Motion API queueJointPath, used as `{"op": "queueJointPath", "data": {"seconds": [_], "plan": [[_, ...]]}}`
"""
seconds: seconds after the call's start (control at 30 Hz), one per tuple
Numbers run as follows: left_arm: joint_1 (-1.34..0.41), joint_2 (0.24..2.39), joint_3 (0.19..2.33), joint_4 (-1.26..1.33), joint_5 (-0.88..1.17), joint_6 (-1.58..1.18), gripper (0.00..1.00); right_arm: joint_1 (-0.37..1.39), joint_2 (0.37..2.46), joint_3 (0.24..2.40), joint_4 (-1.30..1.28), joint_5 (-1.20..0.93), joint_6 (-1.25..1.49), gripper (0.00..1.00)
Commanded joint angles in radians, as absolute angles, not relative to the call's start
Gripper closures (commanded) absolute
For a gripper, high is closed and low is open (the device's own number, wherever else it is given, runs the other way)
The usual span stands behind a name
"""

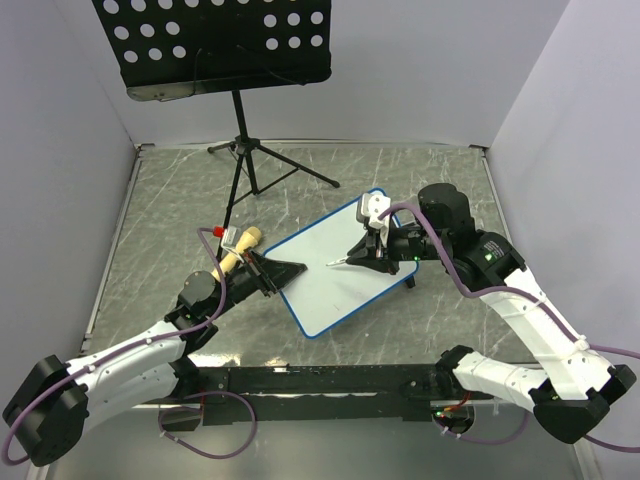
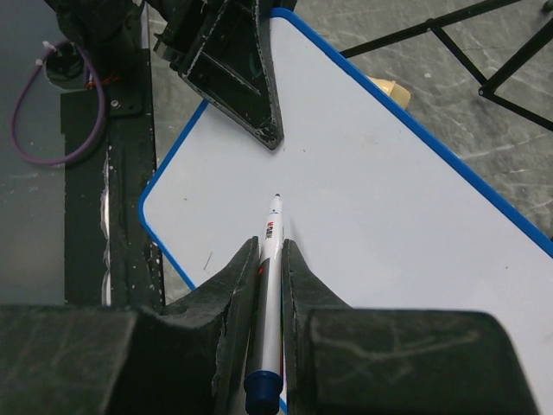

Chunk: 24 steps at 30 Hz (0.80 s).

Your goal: Write a sentence on the whiteboard

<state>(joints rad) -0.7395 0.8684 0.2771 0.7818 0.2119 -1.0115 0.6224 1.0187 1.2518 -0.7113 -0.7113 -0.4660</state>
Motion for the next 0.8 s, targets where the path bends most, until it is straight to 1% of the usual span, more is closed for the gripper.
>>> {"op": "queueJointPath", "data": {"seconds": [0.0,0.5,0.77], "plan": [[-0.746,0.851,0.341,0.940,0.213,-1.039,0.99,0.629,1.019,1.293,-0.687,-0.695,-0.476,1.00],[-0.746,0.864,0.347,0.948,0.204,-1.063,0.99,0.630,1.048,1.302,-0.667,-0.715,-0.466,1.00],[-0.747,0.874,0.353,0.954,0.192,-1.088,0.99,0.678,1.061,1.327,-0.680,-0.719,-0.472,1.00]]}}
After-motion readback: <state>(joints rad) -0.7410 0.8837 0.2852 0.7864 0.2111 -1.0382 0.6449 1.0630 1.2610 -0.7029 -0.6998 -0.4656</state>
